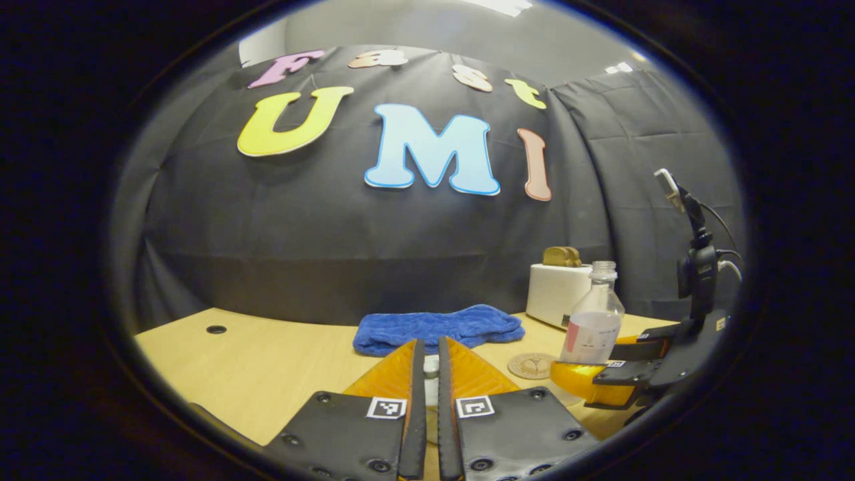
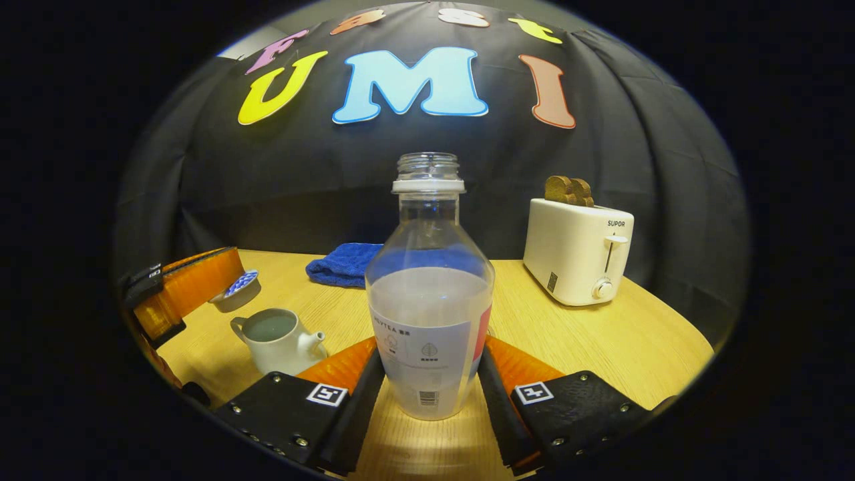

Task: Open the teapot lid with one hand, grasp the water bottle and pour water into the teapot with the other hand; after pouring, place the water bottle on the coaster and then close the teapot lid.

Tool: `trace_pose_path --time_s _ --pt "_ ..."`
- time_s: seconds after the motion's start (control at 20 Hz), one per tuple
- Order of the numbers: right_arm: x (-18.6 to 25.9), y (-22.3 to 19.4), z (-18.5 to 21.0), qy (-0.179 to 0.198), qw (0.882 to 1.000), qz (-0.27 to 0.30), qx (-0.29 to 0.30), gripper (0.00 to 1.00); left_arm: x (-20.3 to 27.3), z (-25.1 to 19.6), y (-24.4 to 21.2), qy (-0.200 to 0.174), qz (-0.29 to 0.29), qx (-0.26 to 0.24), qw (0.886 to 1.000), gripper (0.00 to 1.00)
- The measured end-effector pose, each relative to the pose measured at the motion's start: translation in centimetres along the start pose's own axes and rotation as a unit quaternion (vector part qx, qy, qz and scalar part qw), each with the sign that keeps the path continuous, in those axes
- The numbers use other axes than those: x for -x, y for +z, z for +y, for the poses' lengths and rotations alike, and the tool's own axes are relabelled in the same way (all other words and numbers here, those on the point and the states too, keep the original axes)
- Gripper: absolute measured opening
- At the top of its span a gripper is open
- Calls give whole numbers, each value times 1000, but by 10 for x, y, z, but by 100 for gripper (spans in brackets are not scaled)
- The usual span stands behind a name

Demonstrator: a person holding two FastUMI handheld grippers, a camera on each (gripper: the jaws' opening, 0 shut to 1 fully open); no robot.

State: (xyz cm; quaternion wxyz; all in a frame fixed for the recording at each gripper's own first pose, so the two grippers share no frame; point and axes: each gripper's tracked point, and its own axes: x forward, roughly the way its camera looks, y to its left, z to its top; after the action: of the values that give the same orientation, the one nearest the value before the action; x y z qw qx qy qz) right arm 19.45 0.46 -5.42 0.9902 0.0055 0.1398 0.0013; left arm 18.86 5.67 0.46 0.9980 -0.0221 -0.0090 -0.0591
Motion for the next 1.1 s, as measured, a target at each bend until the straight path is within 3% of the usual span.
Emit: trace_pose_path --time_s 0.05,0.1,0.55,0.8,0.85,0.9,1.1 --pt "0 0 -1 2 1000 0 0 76 0 2 -2 1 0 3 1000 13" --pt "1 0 1 6 1000 -1 0 76 1 5 -2 2 3 3 1000 17" --pt "11 7 19 50 997 -34 46 76 6 48 -17 31 14 4 999 13" --pt "14 7 21 46 996 -39 72 76 12 70 -17 43 9 18 999 17" --pt "14 7 22 47 995 -40 76 76 15 73 -21 44 11 19 999 13" --pt "15 8 22 48 995 -41 81 76 17 78 -22 47 13 21 999 17" --pt "14 8 14 21 992 -43 114 76 23 93 -26 53 16 21 998 13"
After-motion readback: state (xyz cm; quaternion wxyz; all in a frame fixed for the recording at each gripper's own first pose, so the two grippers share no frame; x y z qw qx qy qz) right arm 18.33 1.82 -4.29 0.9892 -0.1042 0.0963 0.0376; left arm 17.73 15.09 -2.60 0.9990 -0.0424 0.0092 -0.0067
